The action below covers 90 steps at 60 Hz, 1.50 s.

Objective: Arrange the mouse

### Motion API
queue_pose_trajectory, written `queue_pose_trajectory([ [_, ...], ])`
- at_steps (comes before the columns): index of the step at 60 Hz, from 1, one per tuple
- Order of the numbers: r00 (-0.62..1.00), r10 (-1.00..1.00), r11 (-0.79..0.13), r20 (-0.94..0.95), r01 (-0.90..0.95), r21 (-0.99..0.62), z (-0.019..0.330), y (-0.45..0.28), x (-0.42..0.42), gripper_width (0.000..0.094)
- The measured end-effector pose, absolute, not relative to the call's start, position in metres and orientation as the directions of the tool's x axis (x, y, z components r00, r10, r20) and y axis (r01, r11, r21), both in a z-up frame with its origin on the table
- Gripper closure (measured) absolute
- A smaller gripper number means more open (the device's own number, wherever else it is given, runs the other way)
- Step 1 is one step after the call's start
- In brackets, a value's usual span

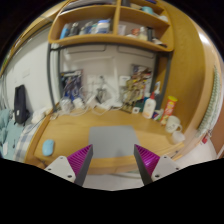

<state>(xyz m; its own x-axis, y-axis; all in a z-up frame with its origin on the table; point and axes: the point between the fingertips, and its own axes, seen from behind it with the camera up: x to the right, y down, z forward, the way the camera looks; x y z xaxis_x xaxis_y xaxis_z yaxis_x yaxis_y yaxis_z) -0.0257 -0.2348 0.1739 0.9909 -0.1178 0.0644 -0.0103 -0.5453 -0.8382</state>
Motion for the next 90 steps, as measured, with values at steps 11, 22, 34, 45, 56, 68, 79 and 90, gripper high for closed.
queue_pose_trajectory([
  [11,0.999,0.039,-0.637,0.021,0.041,-0.770,0.096,-0.244,-0.158,0.0106],
  [22,0.987,0.160,-0.681,-0.026,0.091,-0.726,0.051,-0.233,-0.267,0.0108],
  [34,0.980,0.198,-0.693,-0.030,0.118,-0.711,0.024,-0.194,-0.330,0.0106],
  [45,0.981,0.193,-0.705,-0.008,0.133,-0.697,0.003,-0.155,-0.350,0.0110],
  [56,0.984,0.180,-0.717,-0.005,0.128,-0.686,-0.015,-0.131,-0.357,0.0118],
  [68,0.988,0.156,-0.700,-0.005,0.107,-0.706,-0.017,-0.122,-0.358,0.0359],
  [79,0.985,0.171,-0.651,-0.014,0.102,-0.752,-0.016,-0.120,-0.358,0.0520],
  [90,0.977,0.209,-0.628,-0.030,0.111,-0.771,-0.015,-0.118,-0.360,0.0604],
])
